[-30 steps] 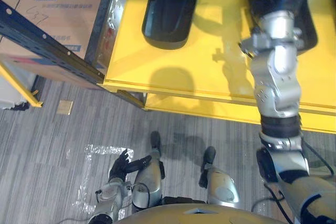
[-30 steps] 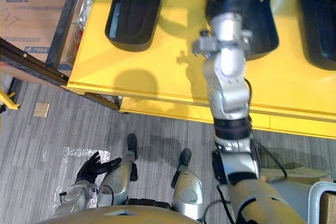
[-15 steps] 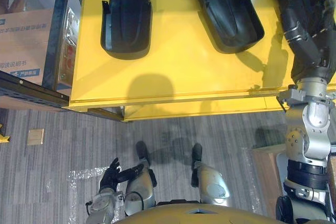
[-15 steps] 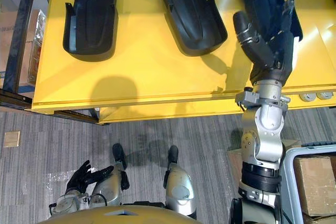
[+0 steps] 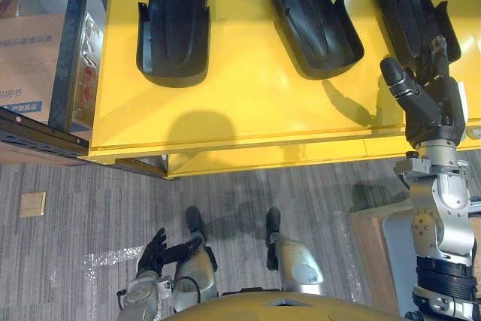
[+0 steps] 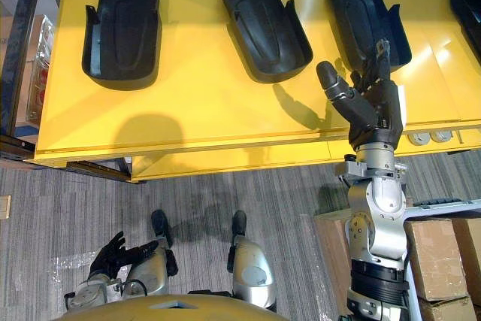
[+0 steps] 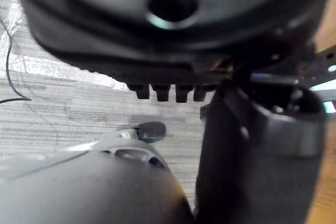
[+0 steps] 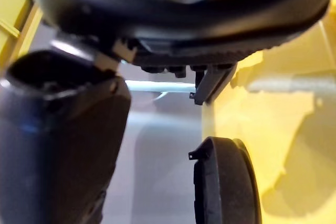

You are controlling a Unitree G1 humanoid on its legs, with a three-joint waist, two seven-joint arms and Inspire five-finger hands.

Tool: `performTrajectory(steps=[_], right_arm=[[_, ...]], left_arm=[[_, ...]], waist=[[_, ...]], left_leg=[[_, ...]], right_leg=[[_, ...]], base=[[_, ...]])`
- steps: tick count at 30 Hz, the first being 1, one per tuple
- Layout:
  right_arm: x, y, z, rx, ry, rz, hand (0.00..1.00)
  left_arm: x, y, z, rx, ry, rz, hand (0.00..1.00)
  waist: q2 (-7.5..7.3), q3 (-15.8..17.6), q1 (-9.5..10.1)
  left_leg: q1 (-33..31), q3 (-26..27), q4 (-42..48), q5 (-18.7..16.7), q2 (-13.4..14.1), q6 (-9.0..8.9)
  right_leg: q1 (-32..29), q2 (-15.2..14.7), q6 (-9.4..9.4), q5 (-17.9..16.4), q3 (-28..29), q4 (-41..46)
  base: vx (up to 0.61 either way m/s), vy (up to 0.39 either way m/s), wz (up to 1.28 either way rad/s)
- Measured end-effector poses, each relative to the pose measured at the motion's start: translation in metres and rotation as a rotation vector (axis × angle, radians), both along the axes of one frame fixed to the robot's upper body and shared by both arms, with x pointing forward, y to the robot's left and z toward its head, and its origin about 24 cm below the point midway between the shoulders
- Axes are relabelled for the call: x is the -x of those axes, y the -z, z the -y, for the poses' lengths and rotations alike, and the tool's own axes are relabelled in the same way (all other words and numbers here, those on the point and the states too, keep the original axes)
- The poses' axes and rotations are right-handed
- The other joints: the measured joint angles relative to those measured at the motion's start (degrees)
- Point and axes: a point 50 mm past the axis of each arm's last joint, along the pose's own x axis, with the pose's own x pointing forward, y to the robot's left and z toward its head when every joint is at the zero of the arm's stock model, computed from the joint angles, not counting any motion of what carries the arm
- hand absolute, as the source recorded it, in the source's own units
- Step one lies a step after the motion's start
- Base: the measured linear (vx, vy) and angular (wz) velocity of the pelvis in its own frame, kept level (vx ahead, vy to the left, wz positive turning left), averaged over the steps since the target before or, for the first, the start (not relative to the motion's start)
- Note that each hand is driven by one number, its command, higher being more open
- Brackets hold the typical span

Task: Walk over and take three plastic housings, then place them on the shelf

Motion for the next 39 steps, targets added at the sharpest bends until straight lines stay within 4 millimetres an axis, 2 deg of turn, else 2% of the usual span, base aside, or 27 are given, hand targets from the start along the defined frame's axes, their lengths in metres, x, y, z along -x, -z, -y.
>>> performTrajectory(steps=[5, 8, 11, 18, 26, 39], right_arm=[[-0.003, 0.011, 0.000, -0.015, -0.015, -0.044, 1.00], [-0.007, 0.026, 0.001, -0.047, -0.027, -0.103, 1.00], [-0.007, 0.027, 0.000, -0.046, -0.030, -0.100, 1.00], [-0.010, 0.034, -0.005, -0.077, -0.046, -0.117, 1.00], [-0.013, 0.036, -0.007, -0.088, -0.055, -0.118, 1.00], [-0.037, 0.026, -0.021, -0.113, -0.131, -0.089, 1.00]], left_arm=[[0.001, 0.000, 0.000, 0.000, -0.001, -0.002, 1.00], [0.001, 0.000, 0.000, 0.000, -0.002, -0.003, 1.00], [0.003, 0.001, 0.000, 0.000, -0.003, -0.011, 1.00], [0.004, 0.002, 0.000, 0.002, -0.004, -0.019, 1.00], [0.005, 0.002, -0.001, 0.005, -0.002, -0.026, 1.00], [0.003, 0.001, -0.001, 0.006, 0.001, -0.022, 1.00]], waist=[[-0.08, -0.05, -0.05], [-0.07, -0.09, 0.14], [-0.08, -0.40, -0.05], [-0.49, -1.35, 1.08], [-0.67, -1.52, 1.15], [-0.76, -1.62, 1.51]], left_leg=[[0.21, -0.05, -0.01, 0.07, 0.01, 0.09], [0.22, -0.53, 0.03, 0.18, -0.14, 0.17], [0.22, -1.19, 0.00, 0.21, -0.44, 0.24], [0.06, -1.29, -0.02, 0.15, -0.46, 0.14], [0.03, -1.52, -0.01, 0.37, -0.54, 0.40], [-0.43, -2.50, 0.00, 0.75, -0.54, 0.50]], right_leg=[[0.04, -0.02, -0.01, -0.09, 0.03, 0.42], [0.32, -0.21, 0.20, -0.28, -0.46, 0.49], [0.80, -0.54, 0.35, -0.47, -1.08, 0.49], [0.66, -0.61, 0.34, -0.46, -1.09, 0.49], [0.75, -0.65, 0.33, -0.44, -1.29, 0.50], [0.88, -0.66, 0.27, -0.41, -2.24, 0.54]], base=[[0.00, 0.000, 0.00], [-0.01, 0.006, 0.08], [0.00, 0.006, 0.13], [0.00, 0.000, 0.00], [0.00, 0.000, 0.00], [0.00, -0.002, 0.03]])
